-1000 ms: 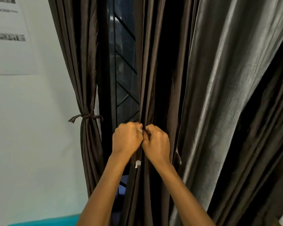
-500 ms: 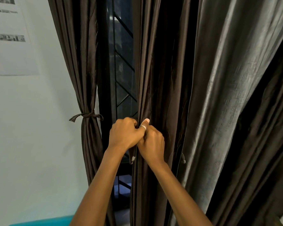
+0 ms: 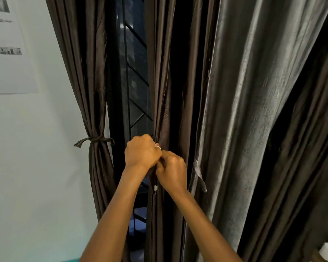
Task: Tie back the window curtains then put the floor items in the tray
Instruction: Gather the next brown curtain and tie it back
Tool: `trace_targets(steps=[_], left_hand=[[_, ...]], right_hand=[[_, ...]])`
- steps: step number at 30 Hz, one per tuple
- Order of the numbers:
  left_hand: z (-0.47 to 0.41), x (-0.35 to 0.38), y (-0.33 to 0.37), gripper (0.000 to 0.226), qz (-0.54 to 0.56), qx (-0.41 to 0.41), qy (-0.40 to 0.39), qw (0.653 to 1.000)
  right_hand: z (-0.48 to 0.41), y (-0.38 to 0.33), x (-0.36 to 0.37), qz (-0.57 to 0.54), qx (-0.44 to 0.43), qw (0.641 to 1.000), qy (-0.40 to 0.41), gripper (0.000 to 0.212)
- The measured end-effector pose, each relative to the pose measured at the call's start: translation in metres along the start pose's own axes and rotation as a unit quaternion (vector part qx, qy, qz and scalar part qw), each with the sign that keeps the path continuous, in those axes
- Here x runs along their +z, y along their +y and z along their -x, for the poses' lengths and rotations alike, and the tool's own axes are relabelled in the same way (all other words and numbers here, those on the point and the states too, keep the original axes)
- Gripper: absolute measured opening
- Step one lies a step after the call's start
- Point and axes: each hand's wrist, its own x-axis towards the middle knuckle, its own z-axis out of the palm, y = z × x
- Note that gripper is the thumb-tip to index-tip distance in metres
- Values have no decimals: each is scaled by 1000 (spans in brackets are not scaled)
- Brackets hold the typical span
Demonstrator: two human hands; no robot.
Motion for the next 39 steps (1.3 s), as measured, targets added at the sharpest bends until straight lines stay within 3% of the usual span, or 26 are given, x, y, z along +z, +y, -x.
trace_targets(steps=[2, 4, 8, 10, 13, 16, 20, 23, 27, 33, 39], left_hand=[[0, -1, -2, 40, 4, -1, 5, 1000], [0, 0, -4, 44, 10, -2, 8, 1000], [1, 0, -9, 50, 26, 0, 16, 1000], [2, 0, -12, 52, 35, 3, 16, 999], [3, -1, -14, 52, 38, 9, 10, 999], [2, -3, -13, 50, 38, 13, 5, 999], [1, -5, -16, 50, 37, 19, -1, 999], [-1, -12, -28, 52, 24, 9, 8, 1000], [-5, -23, -48, 52, 8, -20, 26, 999], [-3, -17, -40, 50, 7, -10, 34, 999], [3, -9, -29, 54, -1, 12, 41, 999]], right_hand=[[1, 3, -7, -24, -19, 999, -42, 18], [1, 6, -15, -41, -16, 999, -22, 18], [-4, 10, -33, -1, 41, 980, 193, 9], [-8, 14, -40, 10, 86, 968, 234, 27], [-14, 24, -46, 50, 132, 969, 203, 51], [-20, 33, -49, 43, 157, 975, 152, 57], [-31, 43, -56, 23, 151, 984, 91, 26], [-40, 58, -72, 48, 172, 979, 99, 8], [-48, 82, -97, 76, 212, 967, 116, 9], [-38, 81, -101, 89, 195, 970, 118, 8], [-13, 66, -84, 73, 89, 986, 120, 7]])
